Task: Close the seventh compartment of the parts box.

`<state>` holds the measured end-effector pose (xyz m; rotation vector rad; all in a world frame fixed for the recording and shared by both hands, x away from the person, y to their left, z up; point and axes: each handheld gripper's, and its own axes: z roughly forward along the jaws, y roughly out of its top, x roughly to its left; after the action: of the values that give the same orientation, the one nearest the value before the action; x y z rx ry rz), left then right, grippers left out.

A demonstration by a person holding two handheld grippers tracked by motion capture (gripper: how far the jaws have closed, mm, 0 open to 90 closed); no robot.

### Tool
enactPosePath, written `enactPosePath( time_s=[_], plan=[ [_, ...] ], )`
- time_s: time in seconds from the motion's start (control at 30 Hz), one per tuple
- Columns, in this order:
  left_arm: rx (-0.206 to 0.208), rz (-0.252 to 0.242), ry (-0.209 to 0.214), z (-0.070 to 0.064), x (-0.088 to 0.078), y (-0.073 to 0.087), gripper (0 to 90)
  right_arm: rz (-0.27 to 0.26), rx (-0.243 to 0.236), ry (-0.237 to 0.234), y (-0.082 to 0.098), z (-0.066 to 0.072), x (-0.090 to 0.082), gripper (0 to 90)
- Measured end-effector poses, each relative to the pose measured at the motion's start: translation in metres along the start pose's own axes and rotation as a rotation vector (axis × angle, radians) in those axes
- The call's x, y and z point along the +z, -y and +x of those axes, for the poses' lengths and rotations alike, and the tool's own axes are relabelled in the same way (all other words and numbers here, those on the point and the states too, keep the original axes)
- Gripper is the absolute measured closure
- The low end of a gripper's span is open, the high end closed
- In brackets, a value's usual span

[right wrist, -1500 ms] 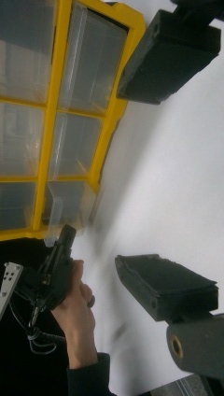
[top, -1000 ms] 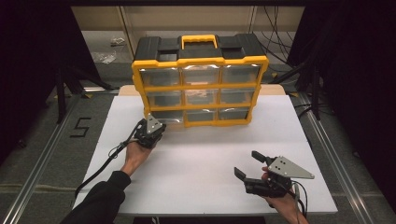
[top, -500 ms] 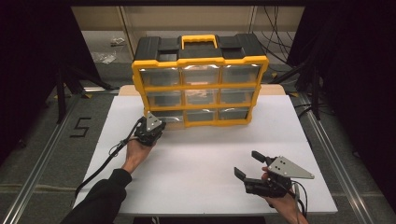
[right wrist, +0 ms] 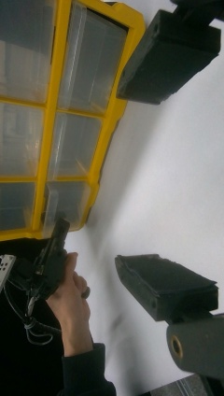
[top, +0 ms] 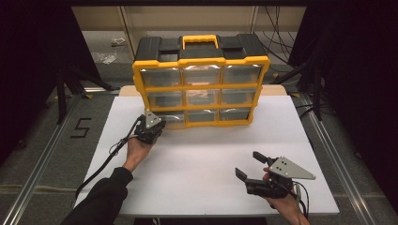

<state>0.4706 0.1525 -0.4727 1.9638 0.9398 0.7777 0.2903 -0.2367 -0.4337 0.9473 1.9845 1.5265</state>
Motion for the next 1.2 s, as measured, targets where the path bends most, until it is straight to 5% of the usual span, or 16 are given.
enactPosePath(
  time_s=[1.2],
  plan=[
    [0.008,-0.001,-0.026,0.006,0.012,-0.008,89.5,0.001,0.003,-0.002,0.000,0.000,0.000,17.0]
  ],
)
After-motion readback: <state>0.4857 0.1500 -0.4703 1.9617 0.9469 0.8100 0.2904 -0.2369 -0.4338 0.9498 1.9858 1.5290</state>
